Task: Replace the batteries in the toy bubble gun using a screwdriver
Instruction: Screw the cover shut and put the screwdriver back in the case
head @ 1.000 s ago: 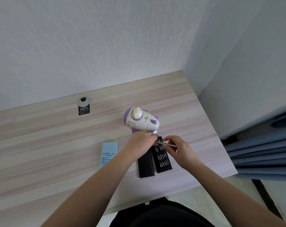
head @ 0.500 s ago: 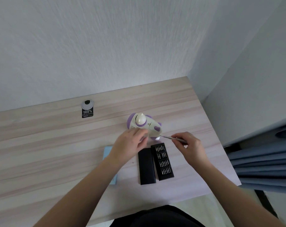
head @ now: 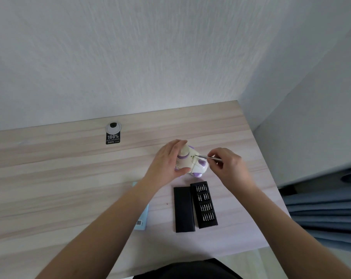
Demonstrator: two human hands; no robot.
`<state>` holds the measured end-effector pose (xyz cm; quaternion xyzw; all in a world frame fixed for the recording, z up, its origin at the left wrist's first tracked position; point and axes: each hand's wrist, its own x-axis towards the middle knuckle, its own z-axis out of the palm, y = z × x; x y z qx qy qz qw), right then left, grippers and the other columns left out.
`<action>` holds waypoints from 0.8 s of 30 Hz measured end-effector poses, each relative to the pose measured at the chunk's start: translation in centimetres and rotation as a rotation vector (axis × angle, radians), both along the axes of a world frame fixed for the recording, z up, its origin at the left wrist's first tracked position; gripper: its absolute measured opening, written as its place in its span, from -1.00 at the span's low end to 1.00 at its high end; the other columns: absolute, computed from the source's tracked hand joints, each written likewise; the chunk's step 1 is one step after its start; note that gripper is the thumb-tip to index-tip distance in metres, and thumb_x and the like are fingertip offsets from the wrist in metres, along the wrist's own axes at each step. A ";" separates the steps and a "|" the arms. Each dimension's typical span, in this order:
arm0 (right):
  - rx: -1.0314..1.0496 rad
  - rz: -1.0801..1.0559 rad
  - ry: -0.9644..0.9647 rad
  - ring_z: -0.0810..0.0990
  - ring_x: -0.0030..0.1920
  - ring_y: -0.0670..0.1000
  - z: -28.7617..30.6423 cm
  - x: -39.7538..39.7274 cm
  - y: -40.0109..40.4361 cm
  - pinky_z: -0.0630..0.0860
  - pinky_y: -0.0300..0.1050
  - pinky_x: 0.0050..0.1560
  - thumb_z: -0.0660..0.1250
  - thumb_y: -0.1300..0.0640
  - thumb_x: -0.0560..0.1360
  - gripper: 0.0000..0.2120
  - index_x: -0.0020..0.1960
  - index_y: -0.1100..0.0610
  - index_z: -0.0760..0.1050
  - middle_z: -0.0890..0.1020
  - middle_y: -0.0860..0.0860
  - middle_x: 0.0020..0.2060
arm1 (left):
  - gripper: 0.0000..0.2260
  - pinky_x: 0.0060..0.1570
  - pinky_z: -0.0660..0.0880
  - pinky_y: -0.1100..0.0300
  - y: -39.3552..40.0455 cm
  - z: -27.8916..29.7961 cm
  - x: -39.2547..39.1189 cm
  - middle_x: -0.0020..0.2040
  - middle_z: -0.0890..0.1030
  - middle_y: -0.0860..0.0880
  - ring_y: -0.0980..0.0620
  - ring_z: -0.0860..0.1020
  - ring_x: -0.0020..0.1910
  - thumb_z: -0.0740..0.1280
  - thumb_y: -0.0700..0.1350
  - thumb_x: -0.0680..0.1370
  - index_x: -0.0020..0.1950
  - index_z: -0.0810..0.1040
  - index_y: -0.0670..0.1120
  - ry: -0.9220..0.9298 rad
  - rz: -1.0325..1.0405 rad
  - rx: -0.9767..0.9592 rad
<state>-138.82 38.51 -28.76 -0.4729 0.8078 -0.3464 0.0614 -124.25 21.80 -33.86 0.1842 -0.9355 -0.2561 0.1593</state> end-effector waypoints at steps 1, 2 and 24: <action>0.009 0.005 0.037 0.53 -0.35 0.00 0.0 0.1 -0.3 0.52 -0.06 -0.33 0.42 0.24 0.44 -0.95 -0.11 0.16 0.58 0.59 0.00 -0.26 | -0.23 0.33 0.31 0.13 0.0 -0.2 -0.2 0.35 0.43 -0.08 -0.05 0.42 0.32 0.52 0.08 0.31 0.43 0.29 -0.09 0.001 -0.006 0.018; 0.019 0.006 0.065 0.50 -0.38 -0.02 0.0 0.2 -0.5 0.51 -0.06 -0.36 0.43 0.24 0.43 -0.95 -0.13 0.15 0.58 0.58 0.00 -0.28 | -0.21 0.33 0.28 0.16 0.0 -0.3 -0.4 0.36 0.43 -0.08 -0.05 0.41 0.32 0.53 0.07 0.29 0.43 0.30 -0.10 0.004 -0.009 0.035; 0.064 0.017 0.110 0.54 -0.44 0.06 -0.4 0.9 -2.1 0.50 -0.10 -0.44 0.45 0.23 0.38 -0.96 -0.19 0.13 0.61 0.56 0.02 -0.35 | -0.19 0.30 0.25 0.21 -0.2 -1.4 -0.5 0.25 0.54 -0.04 -0.06 0.50 0.21 0.61 0.03 0.19 0.32 0.27 -0.01 0.071 0.027 0.003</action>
